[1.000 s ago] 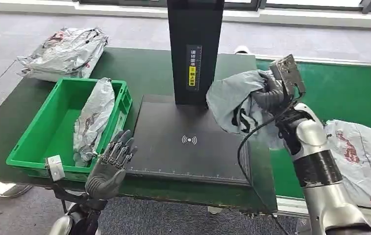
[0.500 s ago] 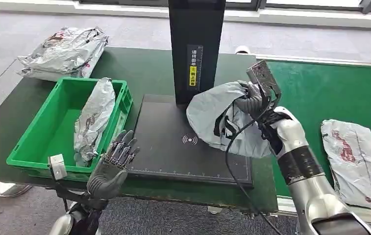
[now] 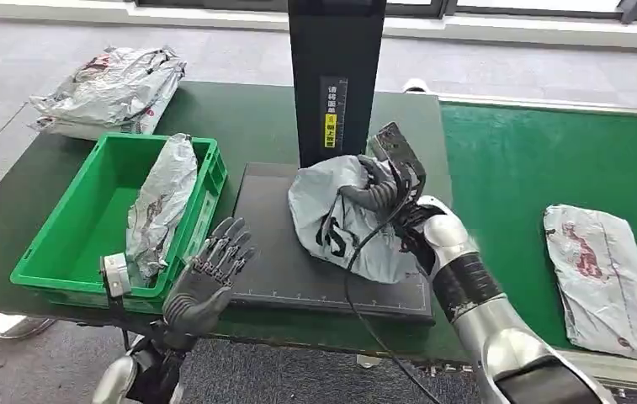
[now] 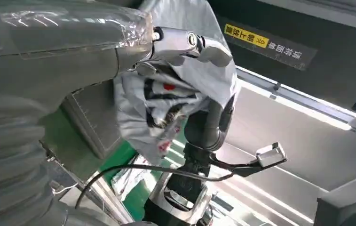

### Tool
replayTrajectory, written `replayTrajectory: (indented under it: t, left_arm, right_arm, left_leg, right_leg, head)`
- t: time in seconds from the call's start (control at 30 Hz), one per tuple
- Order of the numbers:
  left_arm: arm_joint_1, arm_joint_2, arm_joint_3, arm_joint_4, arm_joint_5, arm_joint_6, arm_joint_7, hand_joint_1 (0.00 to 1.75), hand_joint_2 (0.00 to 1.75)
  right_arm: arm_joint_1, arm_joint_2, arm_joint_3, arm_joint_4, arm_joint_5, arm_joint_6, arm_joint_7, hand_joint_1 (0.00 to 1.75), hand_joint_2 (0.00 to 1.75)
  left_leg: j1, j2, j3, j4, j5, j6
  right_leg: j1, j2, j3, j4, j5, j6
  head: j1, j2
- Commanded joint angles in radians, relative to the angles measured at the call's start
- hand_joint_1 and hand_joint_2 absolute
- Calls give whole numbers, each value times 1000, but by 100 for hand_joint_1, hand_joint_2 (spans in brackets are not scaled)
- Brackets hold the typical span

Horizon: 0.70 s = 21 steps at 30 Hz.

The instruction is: Moved the parcel from conveyor to table for the left to box.

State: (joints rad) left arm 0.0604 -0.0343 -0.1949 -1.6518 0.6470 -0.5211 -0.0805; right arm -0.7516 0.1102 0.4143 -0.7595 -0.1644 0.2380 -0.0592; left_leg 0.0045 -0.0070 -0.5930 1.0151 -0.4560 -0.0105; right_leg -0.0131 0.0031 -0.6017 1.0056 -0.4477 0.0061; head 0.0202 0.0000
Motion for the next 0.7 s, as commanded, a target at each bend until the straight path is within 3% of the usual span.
replayTrajectory:
  t: [0.03,0.4,0.53,0.7]
  left_arm:
    - [-74,17,-39,102,-1,-6,6,0,175]
    - [-73,21,-45,95,3,12,5,0,175]
    - [-54,26,-24,93,5,8,2,0,175]
    - [13,27,24,46,-6,19,-14,0,175]
  right_arm:
    - [-83,26,91,114,-1,7,6,0,175]
    - [-112,28,91,62,10,-39,-22,0,175]
    - [-105,-52,169,-43,117,17,68,0,175]
    - [2,-168,163,-316,272,5,127,0,175]
  left_leg:
    - [0,1,3,-2,1,0]
    - [0,1,0,0,0,0]
    - [0,0,0,0,0,0]
    - [0,-2,1,0,0,0]
  right_leg:
    - [0,0,3,-2,1,-1]
    - [0,0,0,0,0,0]
    - [0,-1,0,0,0,0]
    - [0,-3,2,-1,0,0]
  head:
    - [0,0]
    - [0,0]
    - [0,0]
    - [0,0]
